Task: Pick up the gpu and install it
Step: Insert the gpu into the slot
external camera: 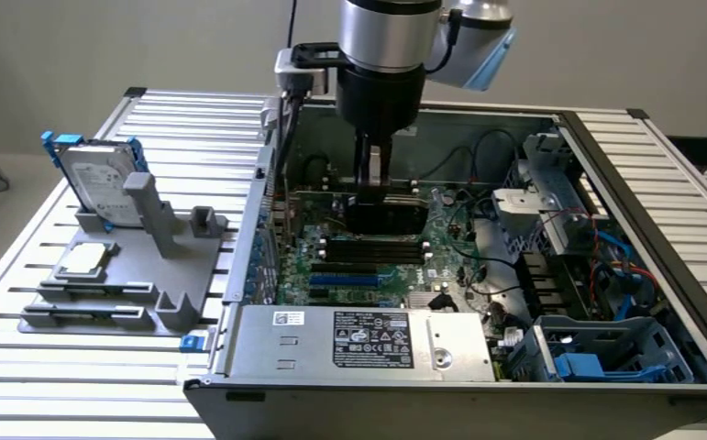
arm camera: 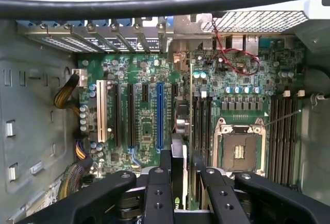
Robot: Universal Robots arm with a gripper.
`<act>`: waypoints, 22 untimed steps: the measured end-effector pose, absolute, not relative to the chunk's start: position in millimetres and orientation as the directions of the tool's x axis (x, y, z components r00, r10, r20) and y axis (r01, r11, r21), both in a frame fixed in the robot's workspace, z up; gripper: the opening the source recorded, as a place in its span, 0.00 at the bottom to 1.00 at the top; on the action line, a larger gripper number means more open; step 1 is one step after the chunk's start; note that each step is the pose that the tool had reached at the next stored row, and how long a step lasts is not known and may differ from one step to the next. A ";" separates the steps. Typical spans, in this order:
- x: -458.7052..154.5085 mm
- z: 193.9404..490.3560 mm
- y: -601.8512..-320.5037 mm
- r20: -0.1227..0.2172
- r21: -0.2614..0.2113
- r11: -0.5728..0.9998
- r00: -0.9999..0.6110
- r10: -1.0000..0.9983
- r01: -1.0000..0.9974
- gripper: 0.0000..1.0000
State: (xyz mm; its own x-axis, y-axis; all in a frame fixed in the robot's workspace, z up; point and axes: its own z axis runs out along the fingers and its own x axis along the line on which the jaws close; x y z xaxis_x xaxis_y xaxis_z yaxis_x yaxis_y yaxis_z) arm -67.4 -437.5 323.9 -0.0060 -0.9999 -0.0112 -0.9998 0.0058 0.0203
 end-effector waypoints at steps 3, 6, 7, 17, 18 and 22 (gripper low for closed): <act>-68.2 318.6 -439.5 -0.011 0.020 0.001 -0.001 -1.000 -1.000 0.27; -69.7 313.0 -441.0 -0.011 0.020 -0.004 0.003 -1.000 -1.000 0.27; -70.3 311.3 -441.4 -0.011 0.020 -0.005 0.005 -1.000 -1.000 0.27; -71.7 299.1 -447.0 -0.011 0.021 -0.016 0.016 -1.000 -1.000 0.27; -71.7 299.0 -447.5 -0.011 0.021 -0.016 0.016 -1.000 -1.000 0.27; -71.7 294.5 -452.4 -0.011 0.021 -0.016 0.016 -1.000 -1.000 0.27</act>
State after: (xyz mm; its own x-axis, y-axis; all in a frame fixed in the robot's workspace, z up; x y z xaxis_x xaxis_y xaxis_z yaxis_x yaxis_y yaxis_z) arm -71.7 -452.4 294.5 0.0158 -0.9998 -0.0113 -0.9997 -0.0161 0.0209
